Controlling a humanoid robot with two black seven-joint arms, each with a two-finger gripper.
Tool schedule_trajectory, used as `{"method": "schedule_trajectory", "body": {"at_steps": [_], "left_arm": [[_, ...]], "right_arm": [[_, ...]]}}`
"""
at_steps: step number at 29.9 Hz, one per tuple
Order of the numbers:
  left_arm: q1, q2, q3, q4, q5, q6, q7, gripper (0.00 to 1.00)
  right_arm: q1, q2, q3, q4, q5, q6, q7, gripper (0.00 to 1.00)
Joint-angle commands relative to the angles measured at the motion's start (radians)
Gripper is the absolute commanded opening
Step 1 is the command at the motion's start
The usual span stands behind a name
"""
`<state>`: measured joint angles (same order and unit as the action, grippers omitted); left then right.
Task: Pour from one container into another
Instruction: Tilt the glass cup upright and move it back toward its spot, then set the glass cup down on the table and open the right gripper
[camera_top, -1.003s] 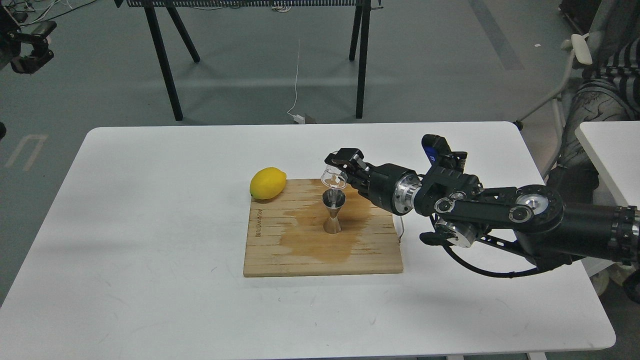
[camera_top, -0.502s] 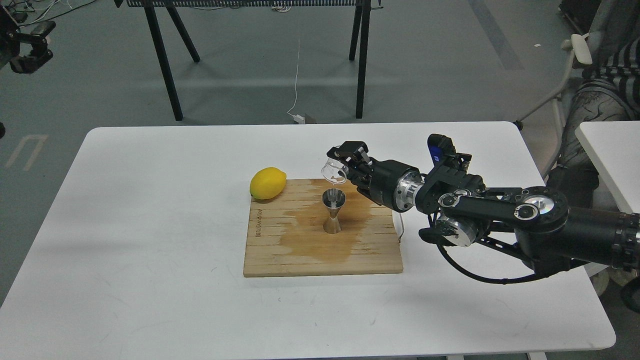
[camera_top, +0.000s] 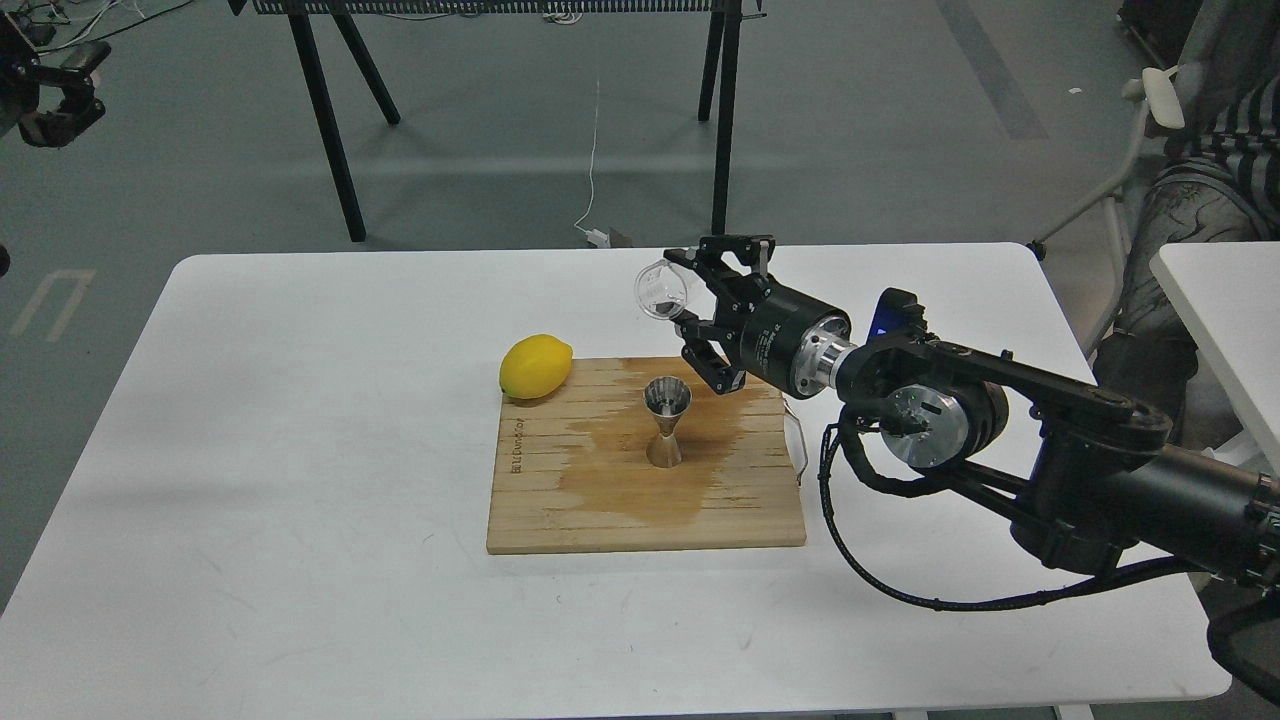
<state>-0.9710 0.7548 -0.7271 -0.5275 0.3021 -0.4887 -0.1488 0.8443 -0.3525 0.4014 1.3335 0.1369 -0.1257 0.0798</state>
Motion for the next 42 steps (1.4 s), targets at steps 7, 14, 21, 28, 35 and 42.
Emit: {"method": "schedule_trajectory", "body": {"at_steps": [7,14,21,28,35,42], "left_arm": [[0.0,0.0,0.002,0.0,-0.001,0.0,0.0,1.0],[0.0,0.0,0.002,0.0,-0.001,0.0,0.003,1.0],[0.002,0.001,0.002,0.001,-0.001,0.0,0.003,1.0],[0.003,0.001,0.003,0.001,-0.001,0.0,0.003,1.0],[0.0,0.0,0.006,0.0,0.0,0.0,0.003,1.0],[-0.002,0.0,0.006,0.0,-0.001,0.0,0.005,1.0]], "right_arm": [[-0.275,-0.055,0.436,0.022,0.176,0.035,0.005,0.04],[-0.454,-0.062,0.677,0.007,0.216,0.032,0.011,0.04],[-0.574,-0.008,0.89,-0.128,0.254,0.024,0.006,0.03],[-0.631,0.112,0.964,-0.281,0.305,0.046,0.014,0.04],[-0.669,0.216,0.981,-0.404,0.303,0.234,0.012,0.05],[-0.663,0.248,0.971,-0.445,0.302,0.274,0.014,0.06]]}}
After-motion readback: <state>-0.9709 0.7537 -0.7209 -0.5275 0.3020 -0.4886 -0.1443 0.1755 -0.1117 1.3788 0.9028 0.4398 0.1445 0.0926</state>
